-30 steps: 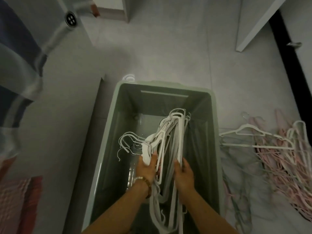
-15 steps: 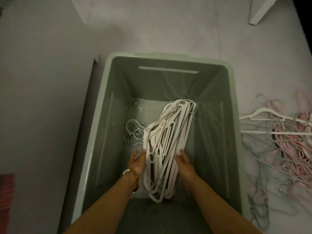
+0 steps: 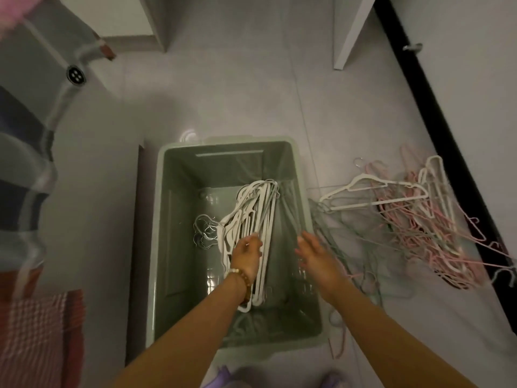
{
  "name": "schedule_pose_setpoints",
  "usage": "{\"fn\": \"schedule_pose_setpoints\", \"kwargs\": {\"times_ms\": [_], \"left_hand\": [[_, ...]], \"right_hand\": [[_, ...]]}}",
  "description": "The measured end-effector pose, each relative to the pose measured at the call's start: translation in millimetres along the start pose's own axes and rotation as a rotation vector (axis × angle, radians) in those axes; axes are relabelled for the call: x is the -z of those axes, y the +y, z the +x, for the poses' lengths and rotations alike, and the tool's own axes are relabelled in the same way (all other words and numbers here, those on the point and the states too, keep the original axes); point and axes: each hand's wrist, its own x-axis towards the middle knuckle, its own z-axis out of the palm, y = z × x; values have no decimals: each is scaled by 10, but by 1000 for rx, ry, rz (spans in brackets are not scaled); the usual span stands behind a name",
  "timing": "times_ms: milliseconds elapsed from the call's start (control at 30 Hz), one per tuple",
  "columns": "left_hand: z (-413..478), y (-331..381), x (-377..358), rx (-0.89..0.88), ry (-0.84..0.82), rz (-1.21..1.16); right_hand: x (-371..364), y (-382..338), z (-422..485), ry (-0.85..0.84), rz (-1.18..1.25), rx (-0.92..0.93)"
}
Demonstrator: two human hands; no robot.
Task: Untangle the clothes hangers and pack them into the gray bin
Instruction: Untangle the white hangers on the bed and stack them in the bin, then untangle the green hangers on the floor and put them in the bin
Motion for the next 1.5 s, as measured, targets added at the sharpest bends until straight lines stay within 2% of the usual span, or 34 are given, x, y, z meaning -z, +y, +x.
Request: {"fn": "schedule_pose_setpoints", "kwargs": {"times_ms": [233,500,633,867,1100,1167,1333,1500], "left_hand": [[-568,279,-950,-172,-109,113],[-698,-243,-2320,-121,-180,84],[-552,-659,-2655,-86,-151,128],[142,-1322,-2636,-54,-71,330],[793,-1832,-2637,31,-110,521],[895,-1959,-2591,47,-109,527],[1240,-2413,-2474,110,53,532],[1428,-2618,-2491,-42,154,423]], "right_hand": [[1083,-41,-213,72,56,71],[2551,615,-76,38,-5,37],[2949,944,196,14,-45,30],[2806,1614,958,-61,-39,36],[2607,1946,1758,-81,-148,103],[2552,2007,1959,-100,-227,127],[2430,2005,2409,-244,-546,210],[2289,2147,2557,-360,-796,273]]}}
